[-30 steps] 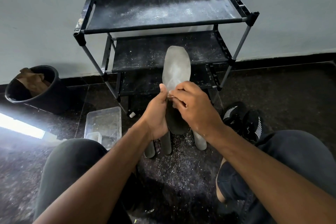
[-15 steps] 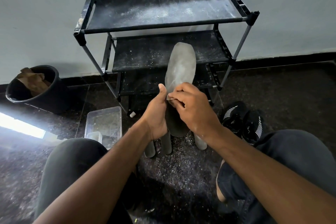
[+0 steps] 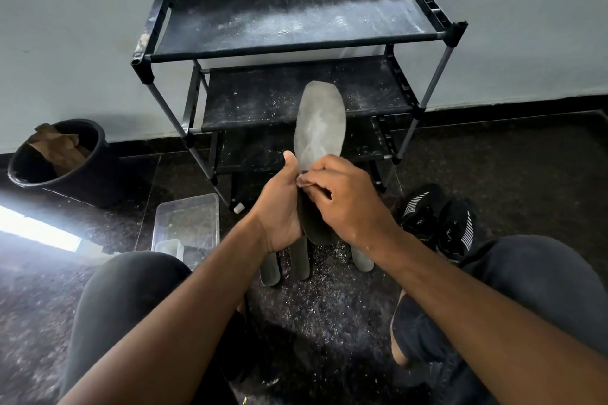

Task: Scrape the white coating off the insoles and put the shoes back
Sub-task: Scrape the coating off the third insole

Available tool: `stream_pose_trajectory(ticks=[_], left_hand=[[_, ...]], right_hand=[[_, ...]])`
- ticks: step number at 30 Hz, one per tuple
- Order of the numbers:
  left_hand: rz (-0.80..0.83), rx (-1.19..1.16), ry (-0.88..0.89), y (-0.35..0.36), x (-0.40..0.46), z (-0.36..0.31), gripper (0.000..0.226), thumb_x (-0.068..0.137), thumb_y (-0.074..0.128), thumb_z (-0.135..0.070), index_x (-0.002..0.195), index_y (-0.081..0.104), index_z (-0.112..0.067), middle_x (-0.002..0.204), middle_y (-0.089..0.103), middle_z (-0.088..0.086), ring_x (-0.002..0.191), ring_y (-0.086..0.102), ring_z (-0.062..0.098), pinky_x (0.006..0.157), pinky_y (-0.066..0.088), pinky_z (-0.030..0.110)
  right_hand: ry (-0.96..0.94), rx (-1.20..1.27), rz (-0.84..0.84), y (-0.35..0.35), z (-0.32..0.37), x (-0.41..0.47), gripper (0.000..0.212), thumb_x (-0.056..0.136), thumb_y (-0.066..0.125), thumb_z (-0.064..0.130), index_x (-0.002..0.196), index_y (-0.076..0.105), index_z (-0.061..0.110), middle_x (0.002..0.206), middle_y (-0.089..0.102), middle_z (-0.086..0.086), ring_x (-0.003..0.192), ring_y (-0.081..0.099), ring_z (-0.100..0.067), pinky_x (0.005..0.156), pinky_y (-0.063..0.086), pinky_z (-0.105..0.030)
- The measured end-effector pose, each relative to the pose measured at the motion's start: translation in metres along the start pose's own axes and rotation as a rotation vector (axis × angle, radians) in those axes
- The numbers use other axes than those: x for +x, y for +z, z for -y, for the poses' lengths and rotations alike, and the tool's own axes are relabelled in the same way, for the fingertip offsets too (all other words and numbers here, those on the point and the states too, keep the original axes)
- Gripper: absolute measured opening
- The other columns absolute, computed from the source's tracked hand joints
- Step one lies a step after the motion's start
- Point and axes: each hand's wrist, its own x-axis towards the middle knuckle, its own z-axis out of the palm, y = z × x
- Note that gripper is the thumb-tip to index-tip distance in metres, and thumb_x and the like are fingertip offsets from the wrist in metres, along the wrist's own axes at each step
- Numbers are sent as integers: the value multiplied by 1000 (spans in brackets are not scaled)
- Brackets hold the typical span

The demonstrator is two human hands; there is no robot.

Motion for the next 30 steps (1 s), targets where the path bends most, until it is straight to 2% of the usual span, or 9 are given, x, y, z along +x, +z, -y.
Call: stream_pose_trajectory(ticks=[4, 7, 10, 14, 15, 17, 21, 25, 30], left_hand=[[-32, 29, 42, -9, 4, -9, 94, 102, 15, -72, 143, 55, 3, 124, 68, 16, 122, 62, 27, 110, 51, 37], [-57, -3, 63, -10, 7, -6, 88, 101, 21, -70, 145, 53, -1, 137, 65, 20, 130, 61, 30, 114, 47, 41], [-71, 53, 59, -7, 6, 0, 81, 99, 31, -68, 141, 58, -5, 139, 63, 25, 132, 60, 35, 113, 47, 47], [-173, 95, 137, -2, 4, 0, 70, 104, 33, -59, 132, 62, -2, 124, 72, 21, 113, 72, 30, 99, 58, 42], [-197, 80, 159, -3, 4, -2, 70, 105, 31, -58, 131, 62, -1, 123, 73, 21, 111, 73, 30, 98, 58, 43], [-222, 58, 173, -6, 6, -6, 72, 106, 29, -59, 132, 59, 0, 124, 71, 23, 114, 71, 33, 100, 56, 48], [-243, 81, 139, -3, 3, -2, 67, 107, 33, -55, 131, 61, 2, 123, 72, 23, 115, 71, 32, 107, 52, 48], [-190, 100, 133, 5, 0, 2, 63, 108, 32, -52, 125, 65, -1, 121, 73, 21, 112, 72, 29, 104, 55, 42], [-207, 60, 166, 4, 1, -4, 63, 109, 31, -51, 127, 63, 1, 125, 71, 24, 120, 68, 34, 110, 50, 47]], right_hand=[[-24, 49, 175, 4, 5, -5, 13, 87, 69, 0, 97, 77, 4, 96, 63, -6, 93, 58, -11, 87, 48, -20], [-21, -22, 183, 1, -2, -1, 12, 89, 65, -2, 94, 76, 1, 95, 61, -6, 92, 51, -5, 85, 45, -13], [-33, -205, 144, -3, -13, 3, 11, 93, 62, 4, 90, 73, 3, 91, 57, -2, 91, 50, -11, 80, 50, -25], [32, -260, 230, 4, -15, 0, 11, 90, 63, 2, 85, 71, 6, 89, 52, 2, 88, 46, -11, 71, 53, -35], [54, -244, 290, 7, -15, -1, 11, 89, 63, -1, 84, 71, 5, 90, 53, 0, 88, 49, -13, 72, 53, -36], [79, -237, 382, 9, -16, -2, 12, 90, 61, -3, 88, 71, 2, 95, 57, -5, 92, 53, -17, 78, 50, -29], [6, -281, 193, 2, -20, 0, 8, 92, 64, 5, 89, 71, 4, 92, 55, -2, 91, 50, -15, 77, 52, -30], [12, -312, 71, -3, -19, 4, 10, 94, 62, 7, 89, 70, 3, 92, 54, -1, 91, 48, -13, 79, 44, -17], [22, -269, 170, 0, -18, 0, 8, 91, 67, 8, 91, 75, 6, 90, 57, 0, 90, 44, -7, 80, 40, -14]])
